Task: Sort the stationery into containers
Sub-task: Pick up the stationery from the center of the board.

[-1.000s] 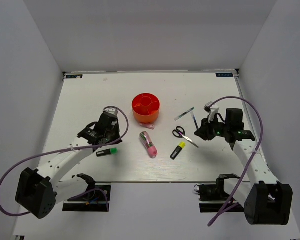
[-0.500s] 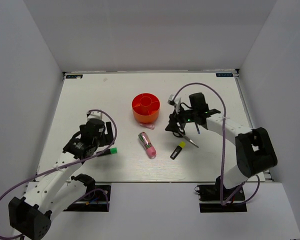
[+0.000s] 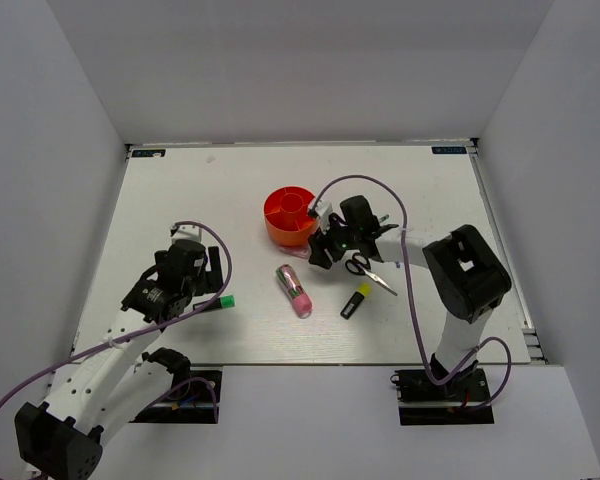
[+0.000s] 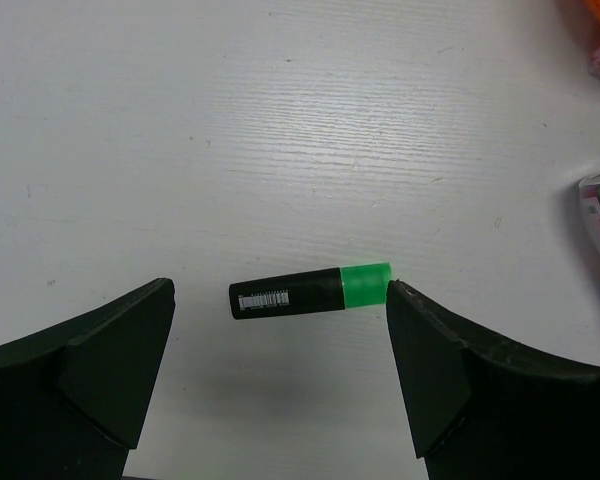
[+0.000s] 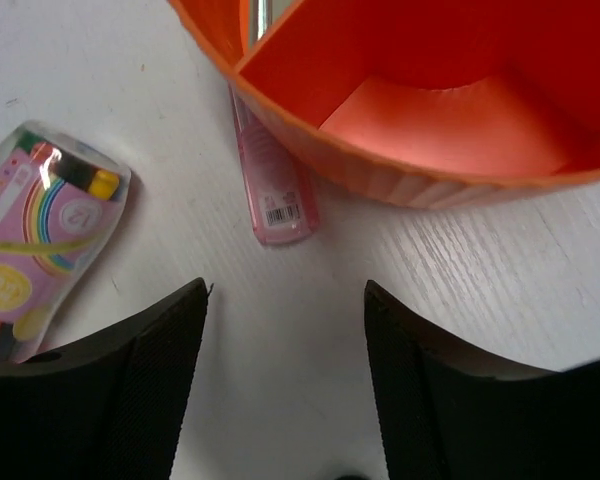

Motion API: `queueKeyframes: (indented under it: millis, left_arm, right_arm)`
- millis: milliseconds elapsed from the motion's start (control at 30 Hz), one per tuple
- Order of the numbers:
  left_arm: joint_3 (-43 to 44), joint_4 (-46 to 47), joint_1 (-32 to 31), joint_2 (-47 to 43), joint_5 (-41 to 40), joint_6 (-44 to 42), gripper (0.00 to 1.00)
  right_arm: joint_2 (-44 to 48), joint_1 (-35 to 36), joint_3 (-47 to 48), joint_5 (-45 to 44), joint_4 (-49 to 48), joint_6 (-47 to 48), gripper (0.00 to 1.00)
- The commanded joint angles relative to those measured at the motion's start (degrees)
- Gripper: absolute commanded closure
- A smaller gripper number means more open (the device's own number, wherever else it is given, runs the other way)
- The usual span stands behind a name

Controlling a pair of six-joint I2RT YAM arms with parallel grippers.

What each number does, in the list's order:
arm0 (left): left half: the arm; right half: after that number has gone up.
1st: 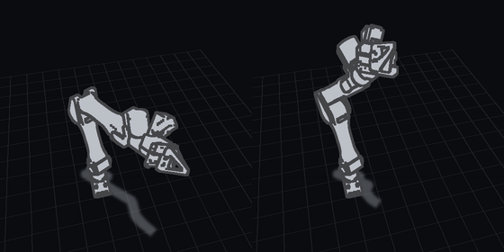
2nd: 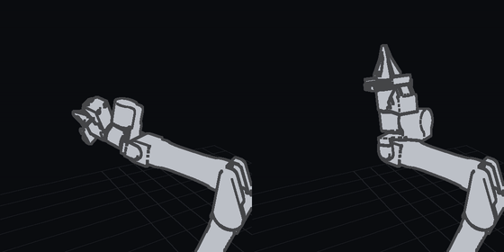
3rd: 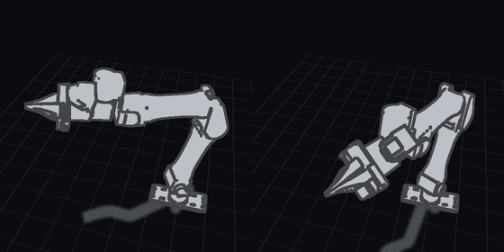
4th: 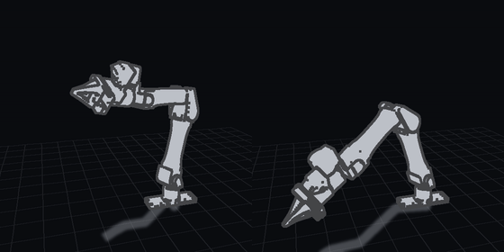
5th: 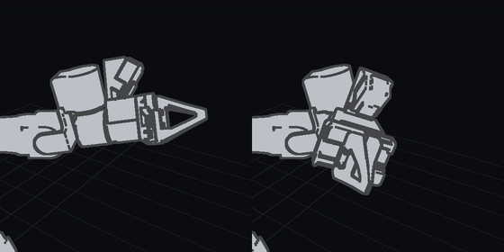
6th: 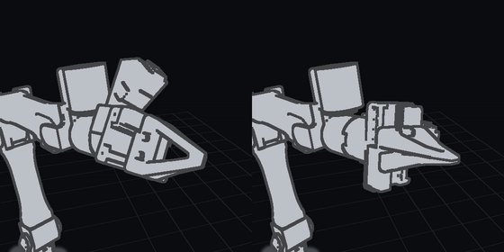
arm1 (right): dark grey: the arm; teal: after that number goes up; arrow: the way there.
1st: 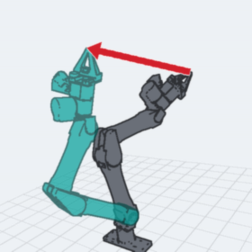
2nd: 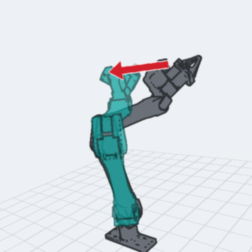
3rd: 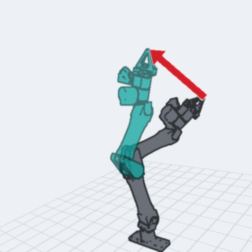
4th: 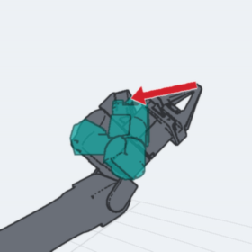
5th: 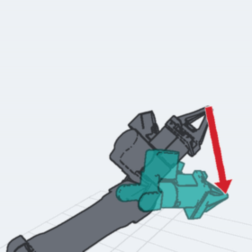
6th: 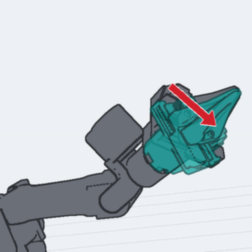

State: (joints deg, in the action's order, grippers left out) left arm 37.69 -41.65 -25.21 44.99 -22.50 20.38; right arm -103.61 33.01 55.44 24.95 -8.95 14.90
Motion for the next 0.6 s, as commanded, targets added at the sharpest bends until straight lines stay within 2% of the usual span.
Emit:
queueKeyframes:
  millis: [0,100,300,567]
  left_arm:
    - [1.15,-0.19,0.43,-0.52,0.26,-0.96,0.03]
    - [1.24,-0.63,0.43,-0.34,0.62,-0.96,0.03]
    - [0.98,-0.54,0.43,-0.52,0.35,-0.87,0.03]
    - [1.07,-0.89,0.43,0.01,-0.17,-0.96,0.03]
  right_arm:
    - [-1.59,2.05,2.92,-3.59,-3.53,-2.15,0.31]
    - [-2.73,3.45,3.36,-5.25,-3.44,-1.8,0.28]
    - [-4.05,4.87,5.38,-10.01,-2.47,-1.1,0.26]
    - [-5.98,6.36,5.12,-10.27,-4.23,-1.45,0.29]
